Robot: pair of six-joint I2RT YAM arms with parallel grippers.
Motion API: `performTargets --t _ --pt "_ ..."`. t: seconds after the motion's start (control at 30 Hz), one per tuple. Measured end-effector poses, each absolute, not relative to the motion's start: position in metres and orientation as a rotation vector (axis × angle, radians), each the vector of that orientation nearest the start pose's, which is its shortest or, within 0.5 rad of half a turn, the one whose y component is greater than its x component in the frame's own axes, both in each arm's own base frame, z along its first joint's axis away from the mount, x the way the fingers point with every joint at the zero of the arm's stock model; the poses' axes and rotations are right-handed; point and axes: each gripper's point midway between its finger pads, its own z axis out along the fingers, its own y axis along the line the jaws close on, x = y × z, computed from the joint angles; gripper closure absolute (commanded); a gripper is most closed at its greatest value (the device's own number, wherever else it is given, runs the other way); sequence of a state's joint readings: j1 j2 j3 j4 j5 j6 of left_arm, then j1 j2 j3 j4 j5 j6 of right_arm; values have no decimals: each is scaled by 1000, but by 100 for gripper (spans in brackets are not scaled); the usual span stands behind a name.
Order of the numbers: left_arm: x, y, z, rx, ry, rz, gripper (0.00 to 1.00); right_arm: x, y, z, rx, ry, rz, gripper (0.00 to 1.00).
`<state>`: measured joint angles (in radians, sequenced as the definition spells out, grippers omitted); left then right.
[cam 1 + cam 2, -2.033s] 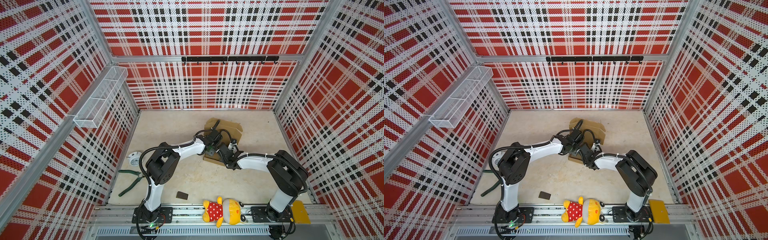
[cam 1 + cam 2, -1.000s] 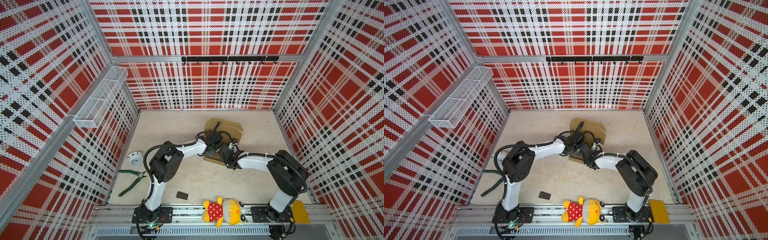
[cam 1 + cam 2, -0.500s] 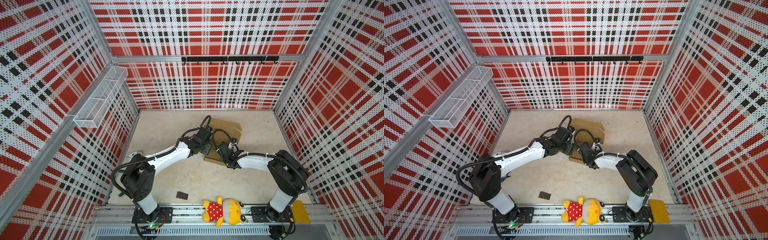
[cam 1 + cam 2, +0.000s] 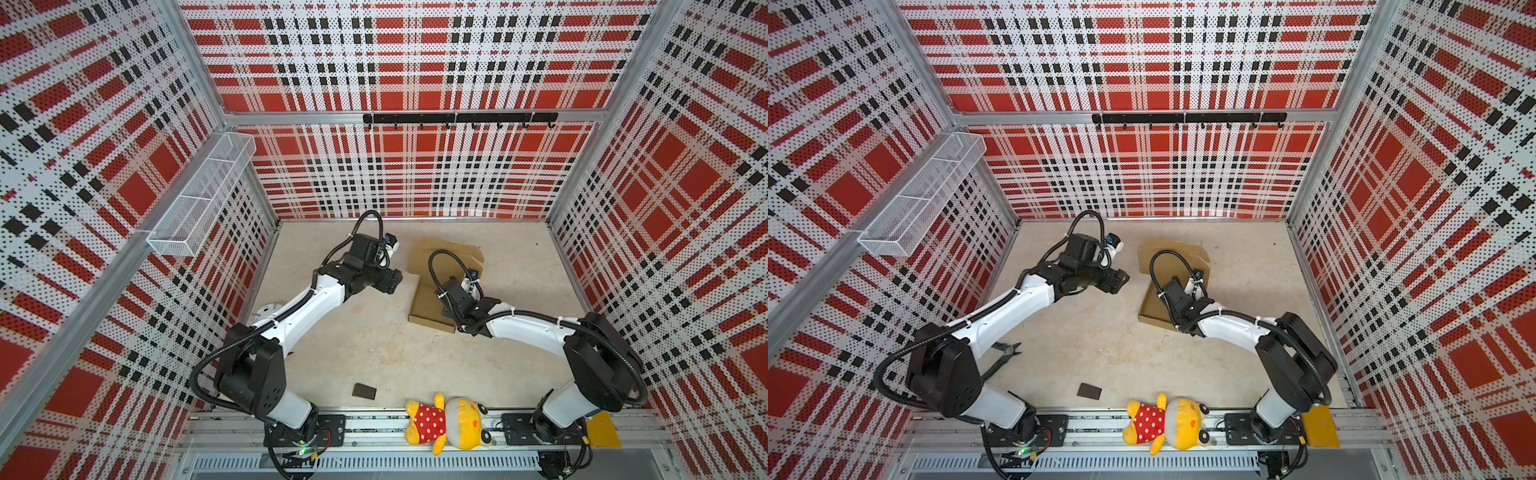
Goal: Fold the paper box
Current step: 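Release the walls and lift both grippers up and away from the box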
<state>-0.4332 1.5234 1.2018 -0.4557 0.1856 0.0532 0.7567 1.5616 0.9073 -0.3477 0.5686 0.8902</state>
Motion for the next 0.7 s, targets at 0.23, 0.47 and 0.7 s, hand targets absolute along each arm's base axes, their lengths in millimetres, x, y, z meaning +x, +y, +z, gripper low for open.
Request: performTargets --t 0.23,0.47,0.7 --pt "391 -186 208 642 2222 -540 0 306 153 125 323 2327 97 37" --pt "416 -198 256 736 2056 -658 1 308 102 146 314 2334 124 26" --pt "424 -224 250 851 1924 -845 1 315 52 164 383 2301 212 23"
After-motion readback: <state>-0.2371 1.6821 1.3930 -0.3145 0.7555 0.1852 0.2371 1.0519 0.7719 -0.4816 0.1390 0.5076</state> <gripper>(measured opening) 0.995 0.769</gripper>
